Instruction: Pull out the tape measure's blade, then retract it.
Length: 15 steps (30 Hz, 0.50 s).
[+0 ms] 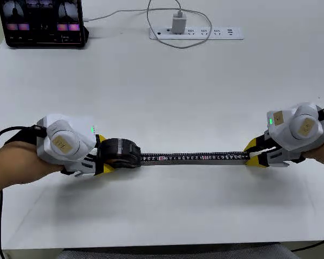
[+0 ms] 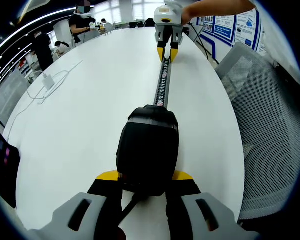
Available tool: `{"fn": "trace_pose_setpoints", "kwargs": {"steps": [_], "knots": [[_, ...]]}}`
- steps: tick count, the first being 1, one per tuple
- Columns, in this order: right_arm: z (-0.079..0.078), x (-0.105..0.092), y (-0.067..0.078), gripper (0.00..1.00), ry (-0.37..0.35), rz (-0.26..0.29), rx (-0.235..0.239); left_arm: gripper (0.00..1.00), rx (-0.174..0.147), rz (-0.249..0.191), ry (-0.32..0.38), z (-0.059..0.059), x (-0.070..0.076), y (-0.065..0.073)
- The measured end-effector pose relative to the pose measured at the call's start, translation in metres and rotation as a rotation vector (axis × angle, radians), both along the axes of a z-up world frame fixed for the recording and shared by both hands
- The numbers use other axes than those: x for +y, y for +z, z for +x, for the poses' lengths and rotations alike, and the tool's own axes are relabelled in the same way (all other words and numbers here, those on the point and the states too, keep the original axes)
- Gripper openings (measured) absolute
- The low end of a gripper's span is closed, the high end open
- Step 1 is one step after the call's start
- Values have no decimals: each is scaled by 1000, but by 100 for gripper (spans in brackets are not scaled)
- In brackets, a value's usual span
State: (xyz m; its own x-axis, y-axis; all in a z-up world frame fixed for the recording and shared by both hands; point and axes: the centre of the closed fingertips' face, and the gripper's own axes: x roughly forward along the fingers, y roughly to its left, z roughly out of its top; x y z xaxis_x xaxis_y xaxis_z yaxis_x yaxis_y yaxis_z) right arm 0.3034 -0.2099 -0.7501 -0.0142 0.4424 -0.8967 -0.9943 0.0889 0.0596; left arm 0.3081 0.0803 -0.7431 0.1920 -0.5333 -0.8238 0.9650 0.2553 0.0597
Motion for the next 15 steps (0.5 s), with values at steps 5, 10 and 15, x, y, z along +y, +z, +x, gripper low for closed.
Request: {"fn": "trace_pose_setpoints", "kwargs": {"steps": [5, 10, 15], "knots": [[1, 0, 1, 12, -3, -6, 5, 29, 3, -3, 7, 1, -1, 1], [0, 2, 0, 14, -11, -3, 14, 33, 33, -20, 29, 0, 0, 0], [0, 2, 1, 15, -15, -3, 14, 35, 22, -16, 22, -1, 0, 0]]}}
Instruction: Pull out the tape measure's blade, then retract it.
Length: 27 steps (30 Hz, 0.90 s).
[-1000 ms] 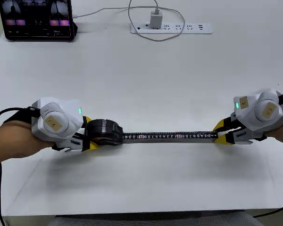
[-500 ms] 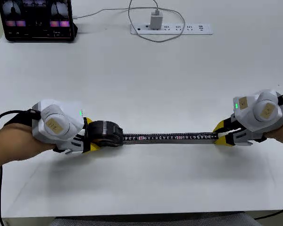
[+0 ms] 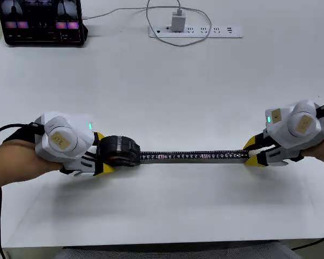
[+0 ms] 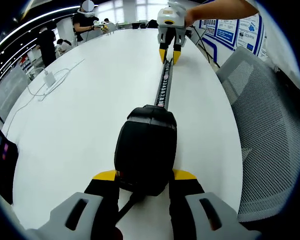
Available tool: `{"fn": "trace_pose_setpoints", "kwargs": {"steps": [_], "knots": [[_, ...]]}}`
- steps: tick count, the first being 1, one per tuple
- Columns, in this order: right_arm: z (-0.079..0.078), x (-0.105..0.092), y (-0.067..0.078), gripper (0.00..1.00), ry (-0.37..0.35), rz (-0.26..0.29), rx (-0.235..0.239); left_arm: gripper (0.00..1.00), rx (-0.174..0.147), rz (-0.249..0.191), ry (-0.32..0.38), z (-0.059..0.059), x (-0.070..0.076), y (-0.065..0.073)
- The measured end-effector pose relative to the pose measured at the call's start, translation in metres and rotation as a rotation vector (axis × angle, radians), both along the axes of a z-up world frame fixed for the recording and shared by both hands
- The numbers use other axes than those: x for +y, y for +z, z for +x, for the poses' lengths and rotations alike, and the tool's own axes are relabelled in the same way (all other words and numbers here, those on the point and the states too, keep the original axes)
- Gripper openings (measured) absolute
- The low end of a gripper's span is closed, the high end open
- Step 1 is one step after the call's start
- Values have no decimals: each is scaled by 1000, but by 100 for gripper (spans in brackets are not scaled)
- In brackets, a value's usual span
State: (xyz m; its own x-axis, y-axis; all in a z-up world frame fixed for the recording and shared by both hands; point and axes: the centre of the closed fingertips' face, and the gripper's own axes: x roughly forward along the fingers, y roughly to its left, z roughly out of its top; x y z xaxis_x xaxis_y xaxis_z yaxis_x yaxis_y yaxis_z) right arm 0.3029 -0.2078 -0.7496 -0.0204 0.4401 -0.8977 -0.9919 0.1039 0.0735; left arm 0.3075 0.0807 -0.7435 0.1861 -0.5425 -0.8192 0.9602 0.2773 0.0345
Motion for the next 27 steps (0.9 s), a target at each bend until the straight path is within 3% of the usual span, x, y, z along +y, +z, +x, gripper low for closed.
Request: {"fn": "trace_pose_setpoints", "kwargs": {"steps": [5, 8, 18, 23, 27], "knots": [[1, -1, 1, 17, -14, 2, -1, 36, -3, -6, 6, 1, -1, 1], [0, 2, 5, 18, -51, 32, 28, 39, 5, -16, 13, 1, -2, 2], [-1, 5, 9, 22, -66, 48, 15, 43, 1, -32, 37, 0, -1, 8], [-3, 4, 11, 33, -121, 59, 19, 46, 15, -65, 99, -1, 4, 13], [-5, 4, 13, 41, -154, 72, 21, 52, 5, -96, 137, 0, 7, 20]]}}
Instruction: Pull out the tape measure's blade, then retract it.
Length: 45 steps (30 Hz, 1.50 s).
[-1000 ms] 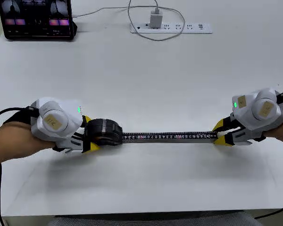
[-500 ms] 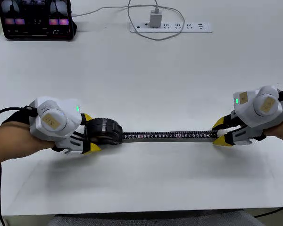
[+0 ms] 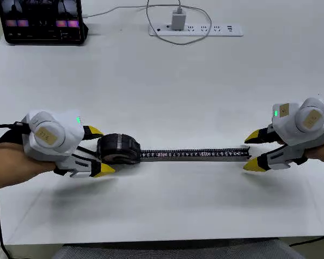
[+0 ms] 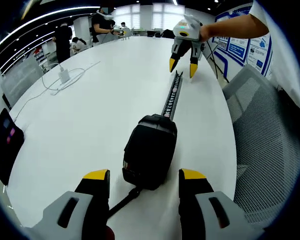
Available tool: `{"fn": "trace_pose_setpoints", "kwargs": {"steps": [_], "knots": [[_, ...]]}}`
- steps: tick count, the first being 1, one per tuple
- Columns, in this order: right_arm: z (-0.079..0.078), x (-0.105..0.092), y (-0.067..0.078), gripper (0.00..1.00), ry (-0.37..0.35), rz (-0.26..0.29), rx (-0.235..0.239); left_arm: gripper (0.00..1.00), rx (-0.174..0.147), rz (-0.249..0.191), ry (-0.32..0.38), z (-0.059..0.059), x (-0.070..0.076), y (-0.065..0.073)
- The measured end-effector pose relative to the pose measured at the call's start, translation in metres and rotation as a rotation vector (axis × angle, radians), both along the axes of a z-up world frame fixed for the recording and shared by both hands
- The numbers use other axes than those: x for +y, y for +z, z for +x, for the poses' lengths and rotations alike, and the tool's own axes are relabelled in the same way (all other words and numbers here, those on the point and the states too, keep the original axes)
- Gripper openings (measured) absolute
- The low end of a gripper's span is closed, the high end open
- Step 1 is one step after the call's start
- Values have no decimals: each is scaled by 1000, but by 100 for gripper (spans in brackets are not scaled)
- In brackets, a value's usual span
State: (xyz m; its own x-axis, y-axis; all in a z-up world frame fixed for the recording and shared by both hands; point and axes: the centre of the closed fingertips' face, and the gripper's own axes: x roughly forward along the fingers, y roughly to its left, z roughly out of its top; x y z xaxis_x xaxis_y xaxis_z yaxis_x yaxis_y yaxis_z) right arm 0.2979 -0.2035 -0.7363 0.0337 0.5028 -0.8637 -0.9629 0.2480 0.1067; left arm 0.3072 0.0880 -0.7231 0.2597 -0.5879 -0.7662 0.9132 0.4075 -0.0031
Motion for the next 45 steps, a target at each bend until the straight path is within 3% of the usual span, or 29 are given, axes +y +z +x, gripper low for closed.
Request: {"fn": "trace_pose_setpoints", "kwargs": {"steps": [3, 6, 8, 30, 39, 45], "knots": [[0, 0, 1, 49, -17, 2, -17, 55, -8, -28, 16, -2, 0, 5], [-2, 1, 3, 51, -40, 16, -16, 55, -26, -66, 38, -4, -2, 10], [-3, 2, 4, 52, -48, 22, -20, 55, -22, -66, 50, -5, 0, 10], [-8, 9, 25, 57, -181, 121, -90, 60, -92, -156, 221, -6, 14, 35], [-12, 10, 32, 61, -237, 156, -115, 63, -87, -207, 297, -17, 22, 42], [-18, 10, 34, 65, -261, 169, -127, 63, -88, -207, 329, -23, 31, 45]]}}
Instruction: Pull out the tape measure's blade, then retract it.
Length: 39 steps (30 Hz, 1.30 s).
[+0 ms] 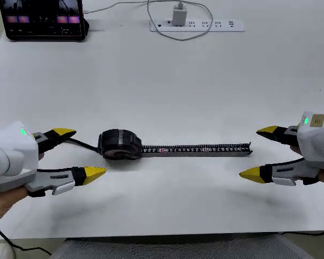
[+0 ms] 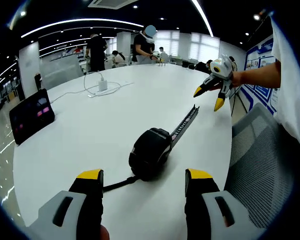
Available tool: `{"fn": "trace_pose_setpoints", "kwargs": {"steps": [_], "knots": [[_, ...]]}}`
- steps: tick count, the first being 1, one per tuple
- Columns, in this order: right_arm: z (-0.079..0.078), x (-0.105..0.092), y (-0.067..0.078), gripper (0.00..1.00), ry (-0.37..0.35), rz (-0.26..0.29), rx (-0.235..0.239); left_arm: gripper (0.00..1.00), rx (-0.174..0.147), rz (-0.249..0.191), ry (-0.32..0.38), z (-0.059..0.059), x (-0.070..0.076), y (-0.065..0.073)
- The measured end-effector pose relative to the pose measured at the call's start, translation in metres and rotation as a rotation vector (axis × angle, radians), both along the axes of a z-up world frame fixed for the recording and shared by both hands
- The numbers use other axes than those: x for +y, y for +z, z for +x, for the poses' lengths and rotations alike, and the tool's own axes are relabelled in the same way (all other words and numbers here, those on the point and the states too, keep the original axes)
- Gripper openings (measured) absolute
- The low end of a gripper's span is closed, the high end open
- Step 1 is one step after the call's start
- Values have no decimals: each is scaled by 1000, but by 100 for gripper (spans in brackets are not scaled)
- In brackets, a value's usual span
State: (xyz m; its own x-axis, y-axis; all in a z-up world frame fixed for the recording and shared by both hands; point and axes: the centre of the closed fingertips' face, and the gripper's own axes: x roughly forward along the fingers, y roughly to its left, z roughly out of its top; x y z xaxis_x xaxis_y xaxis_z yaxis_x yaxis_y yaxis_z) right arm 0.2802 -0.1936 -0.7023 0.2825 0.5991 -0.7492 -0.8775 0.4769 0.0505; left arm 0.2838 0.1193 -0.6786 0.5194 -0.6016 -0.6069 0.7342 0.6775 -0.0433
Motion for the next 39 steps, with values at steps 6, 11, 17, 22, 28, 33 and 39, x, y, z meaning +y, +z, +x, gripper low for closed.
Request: {"fn": "trace_pose_setpoints", "kwargs": {"steps": [6, 11, 17, 22, 28, 33, 39], "knots": [[-10, 0, 1, 67, -31, 27, -4, 64, 1, -14, 43, -6, 7, 2], [-13, 0, 5, 68, -59, 51, -27, 64, -2, -19, 71, -11, 12, 2], [-14, 1, 11, 73, -80, 72, -62, 65, -13, -9, 88, -16, 16, 1], [-16, 4, 14, 76, -101, 93, -70, 72, -23, -18, 112, -21, 16, 2], [-20, 7, 17, 79, -113, 109, -78, 82, -33, -27, 145, -26, 19, 5], [-23, 9, 19, 83, -118, 115, -87, 89, -39, -18, 162, -29, 22, 6], [-25, 11, 22, 89, -121, 124, -95, 95, -50, -4, 174, -35, 23, 5]]}}
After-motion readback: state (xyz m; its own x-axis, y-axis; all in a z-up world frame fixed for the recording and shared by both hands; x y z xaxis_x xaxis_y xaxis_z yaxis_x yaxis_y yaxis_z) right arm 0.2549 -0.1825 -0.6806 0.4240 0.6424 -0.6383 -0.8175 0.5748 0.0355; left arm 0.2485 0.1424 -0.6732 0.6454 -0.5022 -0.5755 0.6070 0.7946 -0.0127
